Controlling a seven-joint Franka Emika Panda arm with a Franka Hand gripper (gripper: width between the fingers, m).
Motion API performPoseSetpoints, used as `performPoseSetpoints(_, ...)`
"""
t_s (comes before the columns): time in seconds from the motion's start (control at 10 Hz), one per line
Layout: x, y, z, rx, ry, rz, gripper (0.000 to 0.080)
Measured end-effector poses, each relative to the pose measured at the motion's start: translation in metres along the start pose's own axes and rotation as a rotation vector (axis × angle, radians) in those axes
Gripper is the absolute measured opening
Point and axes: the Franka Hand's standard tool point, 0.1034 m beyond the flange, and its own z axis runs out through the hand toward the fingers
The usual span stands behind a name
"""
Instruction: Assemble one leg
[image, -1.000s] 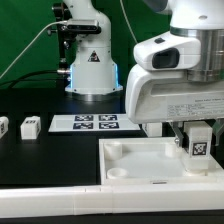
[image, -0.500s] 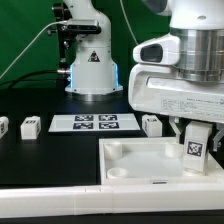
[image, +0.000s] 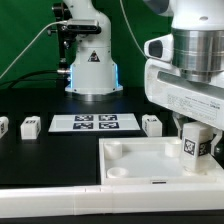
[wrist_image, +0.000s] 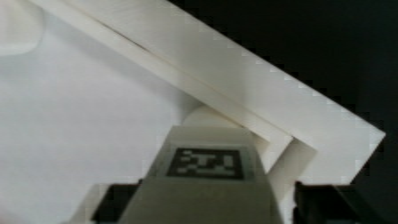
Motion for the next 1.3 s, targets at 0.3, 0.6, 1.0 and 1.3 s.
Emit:
performPoseSetpoints(0.3, -0.0024, -0.0008, 0.0003, 0.000, 0.000, -0.048, 0.0620)
performPoseSetpoints(0.6, -0.0025, -0.0005, 0.0007, -0.004, 0.005, -0.338, 0.0647)
performPoseSetpoints(1.0, -0.0021, -0.0002, 0.0009, -0.014, 0.011, -0.912, 0.0648)
performPoseSetpoints(1.3, -0.0013, -0.0002, 0.0009, -0.040, 0.026, -1.267, 0.0648)
